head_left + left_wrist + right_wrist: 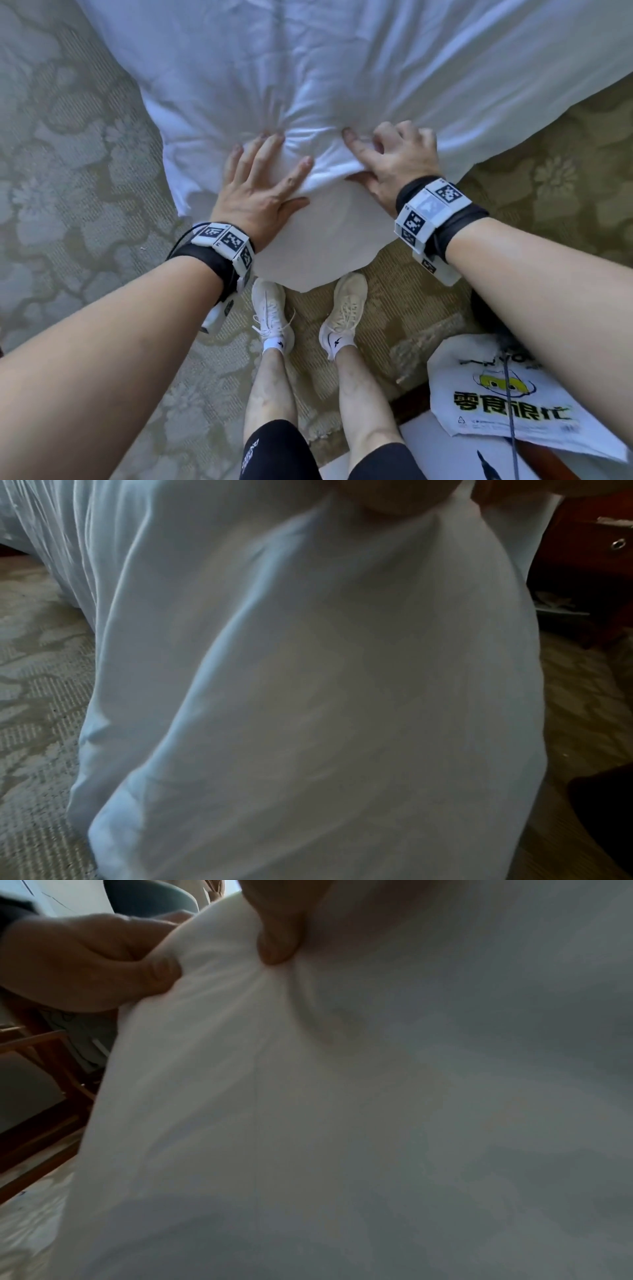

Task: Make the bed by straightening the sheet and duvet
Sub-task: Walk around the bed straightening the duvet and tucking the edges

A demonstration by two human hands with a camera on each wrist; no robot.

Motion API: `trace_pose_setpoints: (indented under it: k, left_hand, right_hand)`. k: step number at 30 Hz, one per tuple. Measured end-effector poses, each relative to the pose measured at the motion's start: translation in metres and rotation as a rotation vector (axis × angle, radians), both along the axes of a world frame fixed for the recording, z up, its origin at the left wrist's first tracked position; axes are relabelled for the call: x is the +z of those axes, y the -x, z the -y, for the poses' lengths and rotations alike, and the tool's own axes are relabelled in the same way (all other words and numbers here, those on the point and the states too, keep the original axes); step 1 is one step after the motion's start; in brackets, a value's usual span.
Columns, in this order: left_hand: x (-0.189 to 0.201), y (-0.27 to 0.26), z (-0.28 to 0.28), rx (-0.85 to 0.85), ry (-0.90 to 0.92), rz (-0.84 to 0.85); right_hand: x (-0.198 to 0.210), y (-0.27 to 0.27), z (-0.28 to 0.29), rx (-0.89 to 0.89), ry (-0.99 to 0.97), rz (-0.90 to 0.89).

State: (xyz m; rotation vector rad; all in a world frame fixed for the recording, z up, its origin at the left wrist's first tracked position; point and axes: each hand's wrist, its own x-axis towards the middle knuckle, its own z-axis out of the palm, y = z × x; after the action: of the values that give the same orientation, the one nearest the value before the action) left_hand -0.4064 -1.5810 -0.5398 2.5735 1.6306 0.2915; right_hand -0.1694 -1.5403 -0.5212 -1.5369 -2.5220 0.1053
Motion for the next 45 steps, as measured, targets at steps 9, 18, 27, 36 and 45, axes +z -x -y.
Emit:
trace_pose_setpoints:
  k: [9,18,27,36,45]
  left_hand:
    - [0.006,-0.012,0.004,0.101,-0.066,0.136]
    - [0.035,-0.019,0.007,0.246,0.128,0.389]
    - [0.068,-0.02,0.019,0.238,0.125,0.322]
    - [0.066,-0.003,0.036,0.235,0.562,-0.045]
    - [0.054,0.016,0.055,0.227,0.582,-0.037]
  right_hand:
    - [0.009,0.007,0.019,-0.12,0.096,-0.136]
    - [0.033,0.013,0.025,-0.183,0.069,-0.31]
    - [0.063,0.009,0.037,-0.243,0.22,-0.26]
    - [0.043,-0.004,0.088,-0.15,0.684,0.198]
    - [0.057,0.03,0.081,-0.349,0.534,-0.095]
